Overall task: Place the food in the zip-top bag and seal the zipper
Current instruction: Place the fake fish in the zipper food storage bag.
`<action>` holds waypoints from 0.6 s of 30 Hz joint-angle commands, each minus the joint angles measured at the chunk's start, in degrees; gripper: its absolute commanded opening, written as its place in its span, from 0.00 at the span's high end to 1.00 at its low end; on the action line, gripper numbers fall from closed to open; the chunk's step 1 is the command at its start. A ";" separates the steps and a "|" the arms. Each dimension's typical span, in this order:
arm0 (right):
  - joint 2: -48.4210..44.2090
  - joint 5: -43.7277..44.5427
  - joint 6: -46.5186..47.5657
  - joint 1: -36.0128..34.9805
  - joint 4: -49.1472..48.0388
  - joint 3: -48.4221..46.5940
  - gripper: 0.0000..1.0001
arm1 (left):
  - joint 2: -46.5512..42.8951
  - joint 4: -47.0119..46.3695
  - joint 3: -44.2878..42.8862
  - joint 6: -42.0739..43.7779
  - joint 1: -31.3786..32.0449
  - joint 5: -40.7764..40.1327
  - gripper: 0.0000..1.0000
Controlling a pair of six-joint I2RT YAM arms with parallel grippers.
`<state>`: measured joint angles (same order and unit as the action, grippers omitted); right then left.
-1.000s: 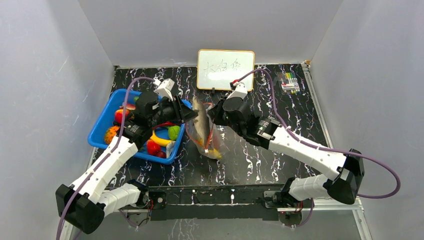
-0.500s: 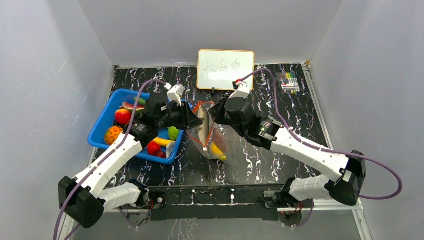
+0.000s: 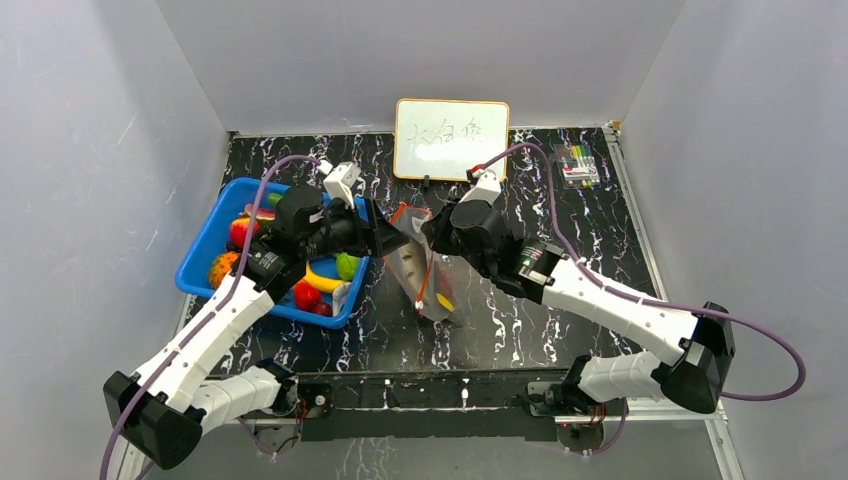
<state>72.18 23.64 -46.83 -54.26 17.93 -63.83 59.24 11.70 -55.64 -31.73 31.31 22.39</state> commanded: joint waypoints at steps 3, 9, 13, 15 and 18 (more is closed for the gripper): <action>-4.44 1.48 0.02 -0.03 -3.51 0.69 1.00 | -1.39 9.42 -5.21 1.58 0.23 -9.03 0.34; -4.69 0.90 0.64 -0.06 -4.06 0.43 1.00 | -1.40 5.82 -0.84 3.18 0.24 -11.47 0.35; -4.87 0.84 0.68 -0.06 -4.13 0.46 1.00 | 1.56 4.47 -0.17 2.54 0.24 -9.33 0.43; -5.01 0.80 0.65 -0.04 -4.13 0.53 1.00 | 3.17 4.48 -0.40 2.34 0.24 -8.22 0.52; -5.49 0.80 0.60 0.02 -4.22 1.00 1.00 | 4.51 4.23 -0.93 1.63 0.22 -6.81 0.61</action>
<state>69.36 23.68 -46.59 -54.26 18.15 -62.76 62.61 17.06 -56.25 -29.74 31.31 13.17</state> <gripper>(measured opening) 0.009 0.434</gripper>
